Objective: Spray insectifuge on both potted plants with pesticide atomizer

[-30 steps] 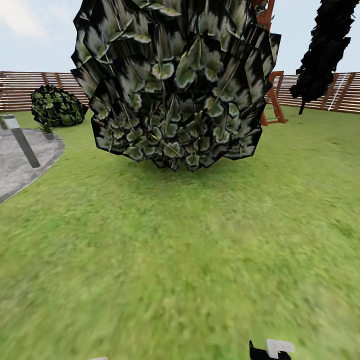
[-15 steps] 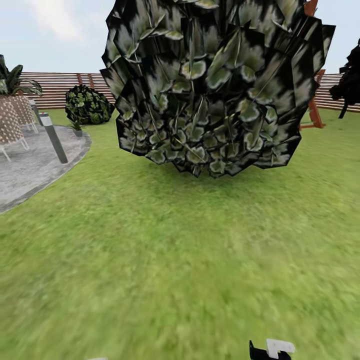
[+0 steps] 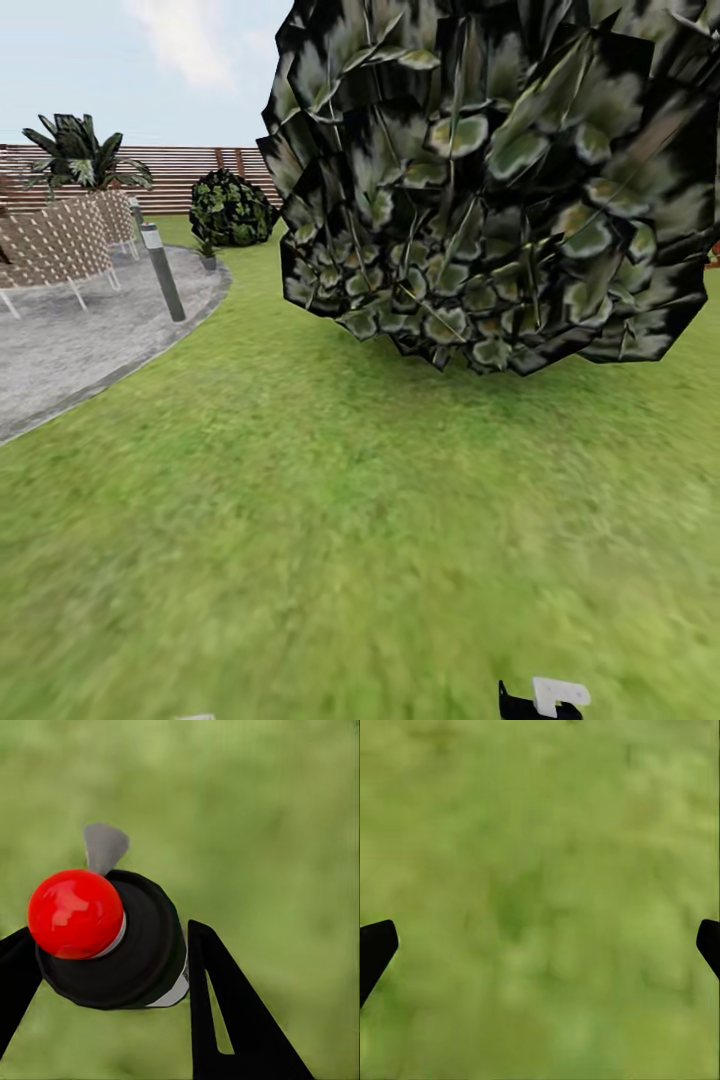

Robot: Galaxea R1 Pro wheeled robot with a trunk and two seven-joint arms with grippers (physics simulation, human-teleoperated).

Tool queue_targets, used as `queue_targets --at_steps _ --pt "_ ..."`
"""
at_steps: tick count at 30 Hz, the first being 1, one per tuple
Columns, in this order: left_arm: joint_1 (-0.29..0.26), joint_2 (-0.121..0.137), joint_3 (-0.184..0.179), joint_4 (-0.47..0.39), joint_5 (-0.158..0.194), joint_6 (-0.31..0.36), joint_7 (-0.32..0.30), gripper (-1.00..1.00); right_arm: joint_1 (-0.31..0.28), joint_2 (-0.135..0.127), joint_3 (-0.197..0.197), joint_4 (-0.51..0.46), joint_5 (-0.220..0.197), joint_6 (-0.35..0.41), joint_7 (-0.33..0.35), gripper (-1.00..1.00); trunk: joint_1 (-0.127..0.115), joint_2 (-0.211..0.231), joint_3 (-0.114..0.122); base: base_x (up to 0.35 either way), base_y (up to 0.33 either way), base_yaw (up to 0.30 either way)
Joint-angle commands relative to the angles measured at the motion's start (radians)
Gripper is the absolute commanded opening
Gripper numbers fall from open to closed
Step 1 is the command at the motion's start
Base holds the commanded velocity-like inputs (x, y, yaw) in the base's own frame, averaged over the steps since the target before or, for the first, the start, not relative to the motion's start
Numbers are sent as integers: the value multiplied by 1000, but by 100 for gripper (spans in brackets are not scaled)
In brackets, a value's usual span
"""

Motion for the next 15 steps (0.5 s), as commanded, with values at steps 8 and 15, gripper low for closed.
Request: queue_targets --at_steps 8,15 --pt "-1 -1 -10 0 4 -4 4 -100 0 0 -7 1 1 -4 2 100 0 0 -1 337 0 279" --pt "-1 -1 -10 0 4 -4 4 -100 0 0 -7 1 1 -4 2 100 0 0 -1 337 0 171"
